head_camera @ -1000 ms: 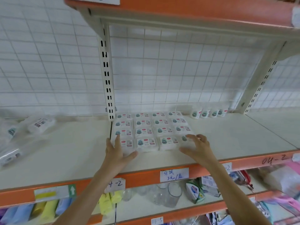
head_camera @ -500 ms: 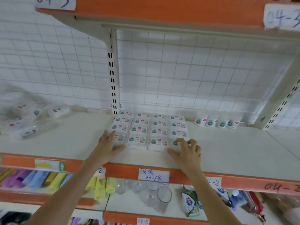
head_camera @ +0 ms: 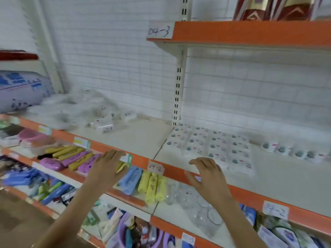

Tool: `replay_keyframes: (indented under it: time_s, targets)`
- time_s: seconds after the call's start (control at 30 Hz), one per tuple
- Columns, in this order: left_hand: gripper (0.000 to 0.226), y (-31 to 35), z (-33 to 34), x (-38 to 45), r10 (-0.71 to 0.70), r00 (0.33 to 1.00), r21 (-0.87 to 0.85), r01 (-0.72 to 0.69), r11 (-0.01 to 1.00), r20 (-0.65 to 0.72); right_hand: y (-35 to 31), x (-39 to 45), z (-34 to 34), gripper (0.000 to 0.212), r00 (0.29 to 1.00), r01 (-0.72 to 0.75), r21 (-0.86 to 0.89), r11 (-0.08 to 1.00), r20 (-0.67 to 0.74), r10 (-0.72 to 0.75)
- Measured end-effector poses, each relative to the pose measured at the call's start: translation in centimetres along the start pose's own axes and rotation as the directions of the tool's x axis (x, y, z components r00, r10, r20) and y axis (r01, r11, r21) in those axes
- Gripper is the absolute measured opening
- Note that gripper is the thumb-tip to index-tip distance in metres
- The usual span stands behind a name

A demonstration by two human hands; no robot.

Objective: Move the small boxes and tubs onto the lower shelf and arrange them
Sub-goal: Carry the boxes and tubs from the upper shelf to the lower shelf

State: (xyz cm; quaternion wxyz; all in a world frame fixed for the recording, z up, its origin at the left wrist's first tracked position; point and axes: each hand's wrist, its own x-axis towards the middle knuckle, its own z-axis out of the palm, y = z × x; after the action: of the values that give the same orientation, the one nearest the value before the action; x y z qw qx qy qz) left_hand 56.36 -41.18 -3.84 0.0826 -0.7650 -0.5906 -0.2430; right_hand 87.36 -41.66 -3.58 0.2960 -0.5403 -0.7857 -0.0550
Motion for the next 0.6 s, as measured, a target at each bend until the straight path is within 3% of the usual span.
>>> replay_keyframes:
  time_s: [0.17,0.27,0.6]
  targets:
    - [0.043,-6.4,-5.4,-10.9,-0.270,0.955,0.082,0.261,0.962,0.120,-8.7,-0.8,4.6,0.039,0.982,0.075,0.132,0.988,0.162,-0.096]
    - [0.038,-9.1,-8.0,-17.1,-0.427,0.899,0.087,0.420,0.903,0.094,-13.2,-2.0,7.1,0.036,0.965,0.122,0.192,0.974,0.206,-0.162]
    - [0.040,-14.4,-12.1,-29.3,-0.590,0.804,0.094,0.584,0.807,0.074,-23.6,-3.9,11.2,0.049,0.894,0.176,0.315,0.933,0.346,-0.286]
